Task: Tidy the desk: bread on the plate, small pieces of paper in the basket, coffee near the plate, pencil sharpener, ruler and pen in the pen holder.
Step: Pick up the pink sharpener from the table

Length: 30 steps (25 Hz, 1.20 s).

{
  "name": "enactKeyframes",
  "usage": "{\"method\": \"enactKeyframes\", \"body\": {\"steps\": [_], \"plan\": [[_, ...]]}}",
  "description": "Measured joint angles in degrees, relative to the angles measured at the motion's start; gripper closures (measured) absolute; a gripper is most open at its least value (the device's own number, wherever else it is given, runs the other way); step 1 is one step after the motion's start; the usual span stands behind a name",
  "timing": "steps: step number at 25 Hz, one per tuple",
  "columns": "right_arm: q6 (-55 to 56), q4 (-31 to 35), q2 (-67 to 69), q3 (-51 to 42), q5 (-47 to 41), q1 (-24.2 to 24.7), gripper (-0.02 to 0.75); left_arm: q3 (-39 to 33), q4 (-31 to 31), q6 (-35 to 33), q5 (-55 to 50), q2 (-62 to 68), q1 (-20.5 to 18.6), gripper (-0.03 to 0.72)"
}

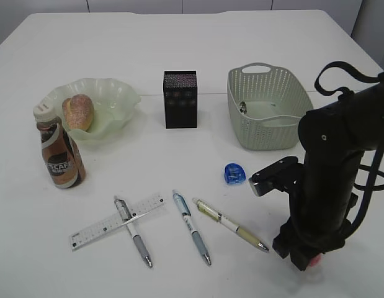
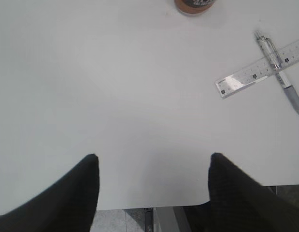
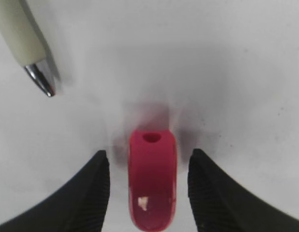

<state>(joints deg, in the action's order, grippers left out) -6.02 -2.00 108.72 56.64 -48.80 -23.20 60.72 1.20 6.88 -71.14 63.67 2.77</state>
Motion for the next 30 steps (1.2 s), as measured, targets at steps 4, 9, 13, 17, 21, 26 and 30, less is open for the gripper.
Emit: {"method": "enactKeyframes", "body": {"steps": [4,9,13,17,21,26,30], "plan": [[0.12,0.00,0.00,0.00,-0.52,0.00,0.323,0.00,0.00,0.00,0.00,0.00,0.00,0.182],[0.12,0.00,0.00,0.00,-0.52,0.00,0.323,0.00,0.00,0.00,0.00,0.00,0.00,0.182],[0.12,0.00,0.00,0.00,-0.31,0.00,0.323,0.00,0.00,0.00,0.00,0.00,0.00,0.182],[0.12,0.00,0.00,0.00,0.72,0.00,0.323,0.00,0.00,0.00,0.00,0.00,0.00,0.182],[0.12,0.00,0.09,0.00,1.51,0.00,0.323,0.00,0.00,0.00,0.00,0.00,0.00,0.183],[0.12,-0.09,0.09,0.00,1.57,0.00,0.323,0.00,0.00,0.00,0.00,0.00,0.00,0.183],[0.12,-0.09,0.09,0.00,1.57,0.00,0.326,0.00,0.00,0.00,0.00,0.00,0.00,0.189]]}}
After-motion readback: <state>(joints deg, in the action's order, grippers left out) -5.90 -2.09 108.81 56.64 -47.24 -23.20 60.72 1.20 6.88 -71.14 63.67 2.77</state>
